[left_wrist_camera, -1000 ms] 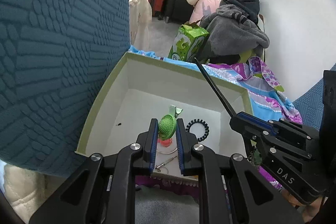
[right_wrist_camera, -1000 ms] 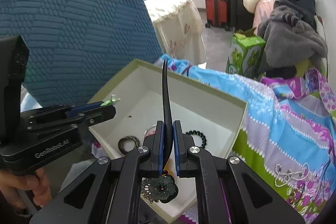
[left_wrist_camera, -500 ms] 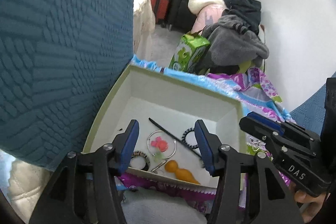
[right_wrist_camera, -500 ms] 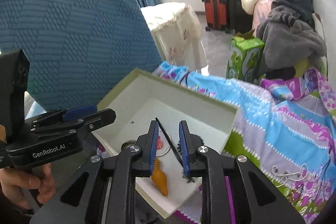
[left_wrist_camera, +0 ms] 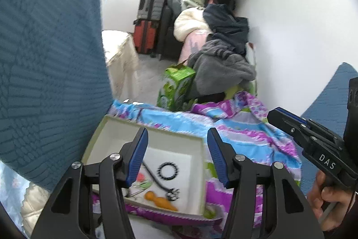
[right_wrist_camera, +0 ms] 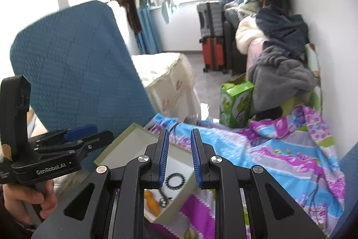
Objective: Organize jewelry
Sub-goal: 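Move both tools back over the silver bead chains on the cloth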
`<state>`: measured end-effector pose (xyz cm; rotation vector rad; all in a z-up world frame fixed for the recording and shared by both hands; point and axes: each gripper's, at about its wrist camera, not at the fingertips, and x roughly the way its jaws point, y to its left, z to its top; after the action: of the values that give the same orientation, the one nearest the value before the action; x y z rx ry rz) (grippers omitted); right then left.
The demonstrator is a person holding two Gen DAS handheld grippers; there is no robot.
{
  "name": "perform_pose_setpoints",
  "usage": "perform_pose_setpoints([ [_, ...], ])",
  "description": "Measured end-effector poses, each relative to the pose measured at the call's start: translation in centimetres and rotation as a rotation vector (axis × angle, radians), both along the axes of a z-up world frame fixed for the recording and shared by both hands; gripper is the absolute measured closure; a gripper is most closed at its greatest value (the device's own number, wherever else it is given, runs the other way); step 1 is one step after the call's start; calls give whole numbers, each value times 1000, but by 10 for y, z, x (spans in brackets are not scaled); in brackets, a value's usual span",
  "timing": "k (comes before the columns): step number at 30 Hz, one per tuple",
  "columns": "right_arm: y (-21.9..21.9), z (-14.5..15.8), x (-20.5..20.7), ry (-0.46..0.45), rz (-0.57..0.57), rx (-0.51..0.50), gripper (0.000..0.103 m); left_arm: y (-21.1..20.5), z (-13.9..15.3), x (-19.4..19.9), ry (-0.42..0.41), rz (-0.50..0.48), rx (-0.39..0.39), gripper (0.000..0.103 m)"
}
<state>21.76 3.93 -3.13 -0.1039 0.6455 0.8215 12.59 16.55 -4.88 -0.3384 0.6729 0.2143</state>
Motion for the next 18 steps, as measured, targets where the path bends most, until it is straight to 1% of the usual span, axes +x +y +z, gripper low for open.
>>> perform_pose_setpoints([
  [4,-28,10,5,-20,-45,16,85,-23,13,8,-34,-37,10,47],
  [10,-76,14,9,-51,-129,26,85,-53,16,23,-51,-106,11,47],
  [15,-118,4,11,-54,-201,13,85,-84,4,35,-50,-174,-9,47],
  [18,-138,-6,12,-55,-237,2,85,-104,-10,45,-26,-216,-28,47],
])
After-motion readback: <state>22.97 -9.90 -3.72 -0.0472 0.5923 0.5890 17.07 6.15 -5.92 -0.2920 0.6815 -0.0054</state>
